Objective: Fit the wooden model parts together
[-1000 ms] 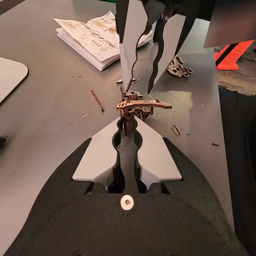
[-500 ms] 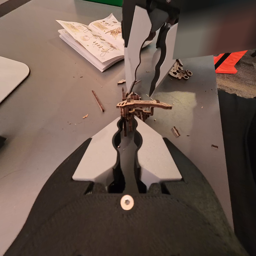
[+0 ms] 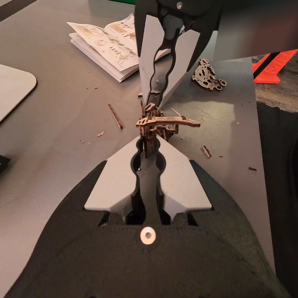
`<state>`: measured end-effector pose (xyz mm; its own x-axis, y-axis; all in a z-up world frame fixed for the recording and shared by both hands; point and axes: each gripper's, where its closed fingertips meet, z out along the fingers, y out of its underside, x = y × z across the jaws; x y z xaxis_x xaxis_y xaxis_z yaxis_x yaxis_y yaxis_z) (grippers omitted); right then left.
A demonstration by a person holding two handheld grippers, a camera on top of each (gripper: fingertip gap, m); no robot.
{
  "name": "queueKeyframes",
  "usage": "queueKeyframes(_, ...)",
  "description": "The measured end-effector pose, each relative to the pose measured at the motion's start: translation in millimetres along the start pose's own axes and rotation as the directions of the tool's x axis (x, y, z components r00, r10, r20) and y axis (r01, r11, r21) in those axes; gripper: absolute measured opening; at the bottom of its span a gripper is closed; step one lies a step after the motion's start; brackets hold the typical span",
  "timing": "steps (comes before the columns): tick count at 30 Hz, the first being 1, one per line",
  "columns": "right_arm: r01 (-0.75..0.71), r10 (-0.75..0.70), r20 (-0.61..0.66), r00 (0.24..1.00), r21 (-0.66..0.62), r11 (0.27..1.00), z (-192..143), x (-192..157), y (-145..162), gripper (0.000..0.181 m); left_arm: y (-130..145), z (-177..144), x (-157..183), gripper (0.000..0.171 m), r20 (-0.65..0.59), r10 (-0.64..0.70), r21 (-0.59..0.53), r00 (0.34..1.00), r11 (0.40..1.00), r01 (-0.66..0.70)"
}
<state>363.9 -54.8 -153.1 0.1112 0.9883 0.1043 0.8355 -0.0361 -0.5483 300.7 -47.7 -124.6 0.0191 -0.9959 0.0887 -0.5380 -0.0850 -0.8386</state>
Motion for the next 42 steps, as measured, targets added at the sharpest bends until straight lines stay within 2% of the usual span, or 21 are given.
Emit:
queueKeyframes(5, -0.041, 0.041, -0.009, 0.999, 0.018, 0.999, 0.7, 5.7, -2.2, 0.003, 0.6, 0.2, 0.0, 0.009, 0.005, -0.001, 0.003, 1.0, 1.0, 0.001)
queueKeyframes(13, -0.127, 0.127, -0.023, 0.992, -0.011, 0.992, -4.1, 6.4, 1.7, 0.001, 0.7, 1.0, -1.7, 0.009, 0.04, -0.03, 0.023, 0.999, 0.999, 0.029)
queueKeyframes(19, -0.252, 0.243, -0.128, 0.961, -0.055, 0.966, -15.5, 9.0, 2.1, 0.0, 1.9, -0.2, -3.4, 0.009, 0.147, -0.057, 0.031, 0.987, 0.998, 0.053)
queueKeyframes(23, -0.279, 0.253, -0.201, 0.946, -0.114, 0.953, -15.7, 2.8, 10.3, 0.0, 7.8, 2.5, 4.3, 0.011, 0.144, -0.058, -0.005, 0.988, 0.998, 0.059)
queueKeyframes(27, -0.306, 0.278, -0.232, 0.932, -0.095, 0.947, -13.9, -3.3, 12.3, 0.0, 11.5, -2.4, 13.6, 0.027, 0.068, -0.104, -0.016, 0.992, 0.994, 0.106)
queueKeyframes(30, -0.299, 0.272, -0.277, 0.921, -0.057, 0.953, -19.9, -4.5, 9.3, 0.0, 13.7, -18.3, 15.0, 0.041, 0.043, -0.145, -0.011, 0.988, 0.989, 0.146)
queueKeyframes(32, -0.251, 0.237, -0.339, 0.91, 0.002, 0.968, -30.7, -3.7, -1.0, 0.0, 0.8, -41.2, 10.1, 0.043, 0.06, -0.191, 0.063, 0.98, 0.98, 0.187)
queueKeyframes(35, -0.126, 0.138, -0.503, 0.853, 0.058, 0.99, -57.5, -1.3, -22.2, 0.0, -42.4, -69.1, 13.4, 0.046, 0.089, -0.164, 0.195, 0.982, 0.97, 0.145)
queueKeyframes(37, -0.021, 0.045, -0.625, 0.779, 0.046, 0.999, -78.1, -2.2, -39.2, 0.0, -73.2, -65.7, 28.4, 0.046, 0.08, -0.117, 0.232, 0.99, 0.968, 0.095)
queueKeyframes(39, 0.073, -0.073, -0.706, 0.705, -0.03, 0.997, -91.0, -8.1, -52.8, 0.0, -102.5, -53.3, 46.4, 0.043, 0.055, -0.085, 0.282, 0.995, 0.957, 0.066)
queueKeyframes(42, 0.174, -0.167, -0.756, 0.632, -0.072, 0.982, -103.2, -21.2, -75.5, 0.0, -118.5, -29.9, 61.7, 0.042, 0.03, -0.067, 0.284, 0.997, 0.957, 0.056)
